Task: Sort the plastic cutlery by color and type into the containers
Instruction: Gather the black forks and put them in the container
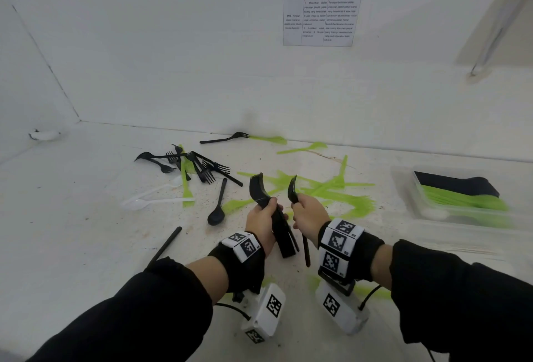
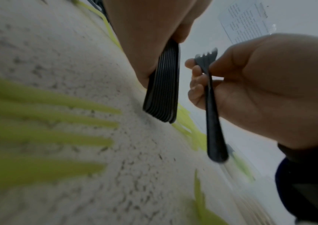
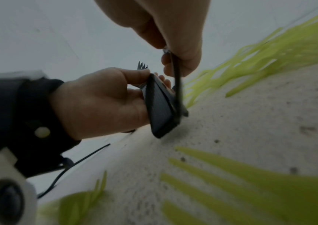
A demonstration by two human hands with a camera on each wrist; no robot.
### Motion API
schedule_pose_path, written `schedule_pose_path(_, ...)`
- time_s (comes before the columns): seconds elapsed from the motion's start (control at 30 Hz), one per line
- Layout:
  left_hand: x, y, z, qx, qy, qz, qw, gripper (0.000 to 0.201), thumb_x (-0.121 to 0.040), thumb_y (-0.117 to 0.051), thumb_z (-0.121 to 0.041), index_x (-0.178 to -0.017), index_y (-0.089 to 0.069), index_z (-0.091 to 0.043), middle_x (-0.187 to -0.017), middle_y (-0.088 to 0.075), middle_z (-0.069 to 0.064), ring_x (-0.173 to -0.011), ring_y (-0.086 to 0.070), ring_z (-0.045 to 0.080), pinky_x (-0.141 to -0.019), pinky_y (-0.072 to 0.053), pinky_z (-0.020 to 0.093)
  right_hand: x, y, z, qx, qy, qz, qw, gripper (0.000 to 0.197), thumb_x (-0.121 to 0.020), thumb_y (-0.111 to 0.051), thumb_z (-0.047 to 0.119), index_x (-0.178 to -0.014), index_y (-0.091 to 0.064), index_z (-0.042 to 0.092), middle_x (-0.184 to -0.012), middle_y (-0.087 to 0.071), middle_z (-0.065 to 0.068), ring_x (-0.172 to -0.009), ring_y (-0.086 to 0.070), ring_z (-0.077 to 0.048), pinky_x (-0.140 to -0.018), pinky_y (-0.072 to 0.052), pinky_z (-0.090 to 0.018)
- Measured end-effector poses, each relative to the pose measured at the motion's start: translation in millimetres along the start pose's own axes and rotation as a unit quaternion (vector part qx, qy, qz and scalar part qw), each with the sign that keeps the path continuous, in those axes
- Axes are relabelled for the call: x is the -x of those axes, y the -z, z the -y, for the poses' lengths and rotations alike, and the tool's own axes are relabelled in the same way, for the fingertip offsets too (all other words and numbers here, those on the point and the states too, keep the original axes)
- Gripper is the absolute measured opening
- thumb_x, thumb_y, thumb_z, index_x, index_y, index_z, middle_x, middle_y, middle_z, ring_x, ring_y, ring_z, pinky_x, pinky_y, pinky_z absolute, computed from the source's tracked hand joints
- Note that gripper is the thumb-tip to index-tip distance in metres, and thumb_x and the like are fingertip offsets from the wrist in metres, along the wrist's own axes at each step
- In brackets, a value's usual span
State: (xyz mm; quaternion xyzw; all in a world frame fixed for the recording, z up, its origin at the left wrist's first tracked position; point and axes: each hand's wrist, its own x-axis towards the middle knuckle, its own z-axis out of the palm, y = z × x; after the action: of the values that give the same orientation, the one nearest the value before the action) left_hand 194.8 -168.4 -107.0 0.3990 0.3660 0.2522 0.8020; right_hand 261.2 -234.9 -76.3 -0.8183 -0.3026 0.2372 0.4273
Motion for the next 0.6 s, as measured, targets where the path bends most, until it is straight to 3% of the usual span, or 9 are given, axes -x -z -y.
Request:
schedule_pose_path(0.03,2,-2,0,-0.003,0.005,0.017,1.0,0.016,-0.099,-0.045,-0.014,-0.088,-0.055,-0.007,-0.08,-0.056,0.008,-0.067,-0.054,0.021,-0.063,-0.047,0.035,0,0,1,-0.004,0.007,-0.006,1.0,0.031,-0.092,-0.035,0.003,-0.107,-0.062,0.007,-0.08,-0.06,-0.008,-0.075,-0.053,-0.025,-0.081,-0.051,-0.043)
schedule_pose_path(0.1,6,-4,-1,-0.016,0.018,0.046,0.999,0.018,-0.1,-0.042,-0.016,-0.097,-0.058,-0.008,-0.092,-0.062,0.011,-0.077,-0.06,0.024,-0.07,-0.049,0.038,-1,-1,-2,-0.026,0.007,-0.02,0.999,0.033,-0.09,-0.041,0.003,-0.109,-0.066,0.012,-0.099,-0.069,-0.01,-0.088,-0.062,-0.028,-0.084,-0.052,-0.038)
schedule_pose_path(0.2,9,-2,-2,-0.023,0.028,0.052,0.998,0.021,-0.101,-0.038,-0.017,-0.109,-0.056,-0.011,-0.1,-0.063,0.01,-0.086,-0.061,0.022,-0.072,-0.051,0.039,0,-1,-6,-0.035,0.012,-0.048,0.998,0.021,-0.086,-0.059,0.013,-0.105,-0.068,0.013,-0.098,-0.07,-0.004,-0.09,-0.066,-0.021,-0.077,-0.049,-0.024)
schedule_pose_path(0.3,9,3,-4,-0.026,0.021,0.037,0.999,0.022,-0.102,-0.036,-0.015,-0.107,-0.056,-0.009,-0.101,-0.063,0.013,-0.084,-0.061,0.022,-0.066,-0.051,0.036,2,-4,-3,-0.051,0.022,-0.084,0.995,0.018,-0.08,-0.069,0.017,-0.097,-0.068,0.011,-0.091,-0.07,-0.004,-0.085,-0.066,-0.02,-0.079,-0.051,-0.027)
schedule_pose_path(0.43,13,8,-9,-0.027,0.038,0.032,0.998,0.024,-0.101,-0.037,-0.021,-0.111,-0.057,-0.009,-0.102,-0.063,0.013,-0.083,-0.06,0.024,-0.064,-0.049,0.036,-1,-12,7,-0.037,0.013,-0.064,0.997,0.018,-0.088,-0.059,0.021,-0.1,-0.065,0.008,-0.089,-0.063,-0.002,-0.084,-0.058,-0.018,-0.073,-0.042,-0.021)
schedule_pose_path(0.5,13,12,-11,-0.038,0.036,0.031,0.998,0.022,-0.1,-0.04,-0.02,-0.108,-0.059,-0.011,-0.098,-0.066,0.011,-0.084,-0.062,0.022,-0.064,-0.05,0.034,-5,-20,12,-0.028,0.009,-0.02,0.999,0.024,-0.093,-0.048,0.019,-0.094,-0.065,0.003,-0.093,-0.065,-0.013,-0.09,-0.06,-0.027,-0.077,-0.044,-0.03)
schedule_pose_path(0.6,11,17,-14,-0.025,0.03,0.027,0.999,0.026,-0.098,-0.044,-0.014,-0.118,-0.057,-0.003,-0.11,-0.064,0.02,-0.095,-0.064,0.029,-0.072,-0.054,0.036,-8,-36,19,-0.05,0.015,0.024,0.998,0.025,-0.09,-0.041,0.007,-0.09,-0.062,-0.008,-0.1,-0.06,-0.031,-0.094,-0.058,-0.037,-0.079,-0.045,-0.037)
